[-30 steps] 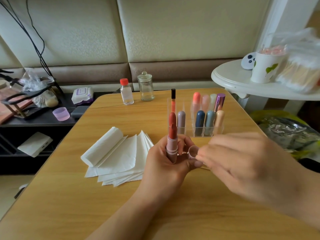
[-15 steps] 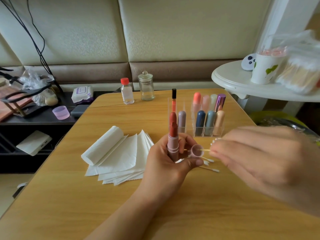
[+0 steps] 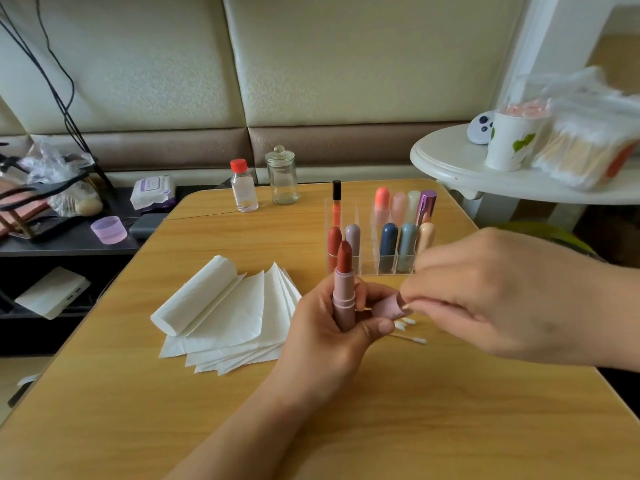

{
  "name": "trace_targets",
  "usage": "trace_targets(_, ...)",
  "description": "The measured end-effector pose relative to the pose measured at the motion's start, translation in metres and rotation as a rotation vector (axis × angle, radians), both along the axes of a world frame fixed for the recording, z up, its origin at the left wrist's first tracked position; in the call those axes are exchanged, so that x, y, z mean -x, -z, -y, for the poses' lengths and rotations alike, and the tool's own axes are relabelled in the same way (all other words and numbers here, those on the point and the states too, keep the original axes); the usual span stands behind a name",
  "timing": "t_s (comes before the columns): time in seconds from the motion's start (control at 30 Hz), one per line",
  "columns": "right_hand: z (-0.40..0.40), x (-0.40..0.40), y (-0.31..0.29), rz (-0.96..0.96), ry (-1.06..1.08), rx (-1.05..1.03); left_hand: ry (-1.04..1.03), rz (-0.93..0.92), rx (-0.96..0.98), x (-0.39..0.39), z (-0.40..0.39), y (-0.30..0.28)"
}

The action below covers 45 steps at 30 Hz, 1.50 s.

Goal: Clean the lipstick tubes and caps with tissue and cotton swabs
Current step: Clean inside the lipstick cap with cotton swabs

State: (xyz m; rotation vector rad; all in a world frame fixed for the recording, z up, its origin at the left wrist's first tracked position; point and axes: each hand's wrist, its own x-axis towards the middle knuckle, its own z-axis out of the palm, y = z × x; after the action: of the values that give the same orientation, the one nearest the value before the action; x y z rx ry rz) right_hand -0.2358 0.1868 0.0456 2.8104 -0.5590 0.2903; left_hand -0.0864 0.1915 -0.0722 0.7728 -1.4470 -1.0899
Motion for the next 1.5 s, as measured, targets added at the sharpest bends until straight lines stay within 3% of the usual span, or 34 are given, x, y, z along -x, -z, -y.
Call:
trace_targets(0.03, -0.005, 0.017, 0.012, 0.021, 0.092, -0.035, 0.001, -0.006, -0.002, 0.000, 0.000, 0.000)
trace_targets(0.07, 0.008, 0.036, 0.022, 0.185, 0.133, -0.045, 0.002, -0.017, -0.007, 0.000, -0.001, -0.001)
trace_targets(0.17, 0.003, 0.044, 0.036, 0.134, 0.221, -0.121, -0.022, -0.002, 0.003, -0.003, 0.000, -0.002)
trace_targets(0.27, 0.008, 0.041, 0.039, 0.299, 0.208, -0.207, -0.028, 0.046, 0.021, -0.002, 0.000, -0.002)
trace_targets(0.5, 0.012, 0.049, 0.054, 0.406, 0.268, -0.278, -0.006, 0.046, 0.016, -0.002, -0.001, -0.005)
trace_targets(0.73, 0.012, 0.051, 0.060, 0.436, 0.301, -0.324, -0.040, 0.133, -0.010, -0.003, 0.002, 0.000)
trace_targets(1.4, 0.010, 0.056, 0.074, 0.477, 0.324, -0.390, -0.028, 0.161, -0.043, -0.003, 0.001, -0.006)
trace_targets(1.5, 0.011, 0.058, 0.077, 0.552, 0.327, -0.412, -0.014, 0.182, -0.055, -0.002, 0.001, -0.006)
